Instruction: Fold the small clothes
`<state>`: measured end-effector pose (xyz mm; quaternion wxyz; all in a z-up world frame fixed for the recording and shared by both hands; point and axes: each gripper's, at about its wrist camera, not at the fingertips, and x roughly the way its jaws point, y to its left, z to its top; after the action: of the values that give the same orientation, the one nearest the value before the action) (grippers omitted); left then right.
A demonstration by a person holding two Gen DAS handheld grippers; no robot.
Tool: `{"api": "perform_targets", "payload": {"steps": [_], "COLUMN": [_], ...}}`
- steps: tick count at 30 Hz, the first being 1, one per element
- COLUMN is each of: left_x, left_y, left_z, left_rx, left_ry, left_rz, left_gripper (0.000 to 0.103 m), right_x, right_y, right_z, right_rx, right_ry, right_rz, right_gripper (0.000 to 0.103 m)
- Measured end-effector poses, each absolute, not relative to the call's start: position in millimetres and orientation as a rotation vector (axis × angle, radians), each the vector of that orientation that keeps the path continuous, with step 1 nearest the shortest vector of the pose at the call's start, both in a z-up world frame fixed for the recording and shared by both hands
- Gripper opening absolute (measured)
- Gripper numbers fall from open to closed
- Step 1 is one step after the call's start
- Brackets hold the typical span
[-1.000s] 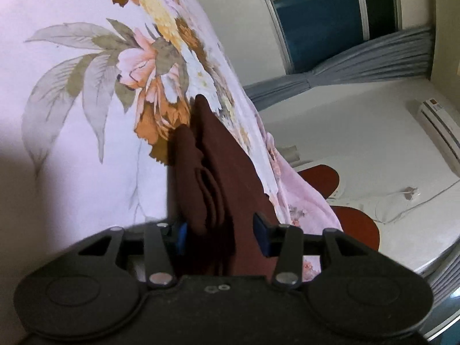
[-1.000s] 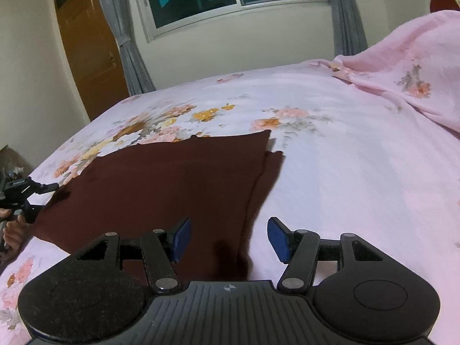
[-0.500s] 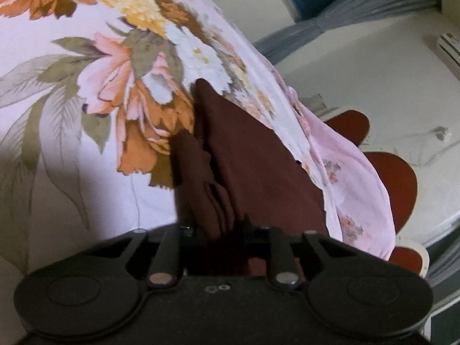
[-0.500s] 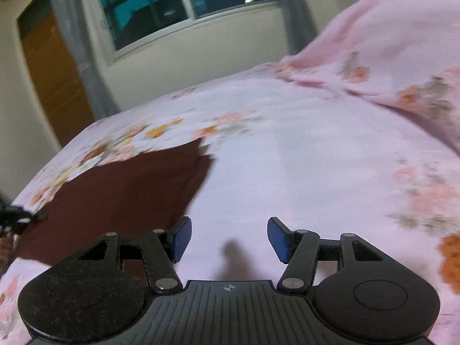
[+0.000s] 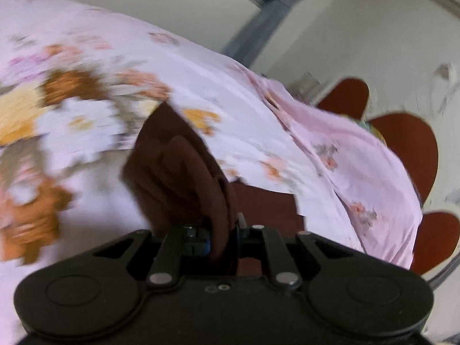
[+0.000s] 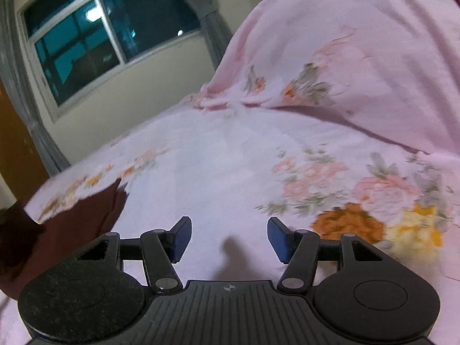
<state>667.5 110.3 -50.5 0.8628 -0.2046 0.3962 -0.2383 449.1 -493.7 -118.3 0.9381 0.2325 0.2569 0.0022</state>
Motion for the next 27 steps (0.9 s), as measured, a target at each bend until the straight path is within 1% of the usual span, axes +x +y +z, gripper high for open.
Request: {"api": "perform_targets", "payload": {"steps": [4,7,11,16,24,25,26,27], "left_x": [681.7,687.9,688.9,685.1,676.5,677.8,679.1,680.1], "left_y": [26.1,-32.0,-87.8,-114.8,-136.4,-141.9,-146.2,-150.6], "left_z": [-46.8,-61.5,-80.9,-98.7,-93.6,-97.5,-101.4,-104.6], "left_rx": [-0.347,-0.291,-0.174,-0.085,-0.028,-0.009,-0.005,-0.015], "left_ry": [0.872,0.911,0.964,1.008,1.036,1.053,1.065,1.073], "left_rz": [-0.533,-0.539,-0.523,-0.510,-0.528,-0.500,-0.488,-0.487], "left_gripper": [0.012,0.012,0.012,0.012,0.012,0.014,0.019,0.022], "right_x": [432.8,417.3,401.6,389.4,387.4,387.2,386.7,385.3], "right_y": [-510.9,-524.1,-536.7,-543.7,-548.6,-548.7,-548.9,-549.1], "right_z": [-118.9,-119.5,-123.9,-134.5,-146.0,-147.0,-147.7,-148.5], "right_rx": [0.516,0.545,0.574,0.602,0.648,0.650,0.653,0.654], "right_ry": [0.501,0.479,0.446,0.431,0.434,0.437,0.438,0.436], "right_rz": [0.005,0.010,0.010,0.019,0.016,0.014,0.013,0.014], "right_gripper": [0.058,0.058,0.058,0.058,0.058,0.058,0.058,0.058]}}
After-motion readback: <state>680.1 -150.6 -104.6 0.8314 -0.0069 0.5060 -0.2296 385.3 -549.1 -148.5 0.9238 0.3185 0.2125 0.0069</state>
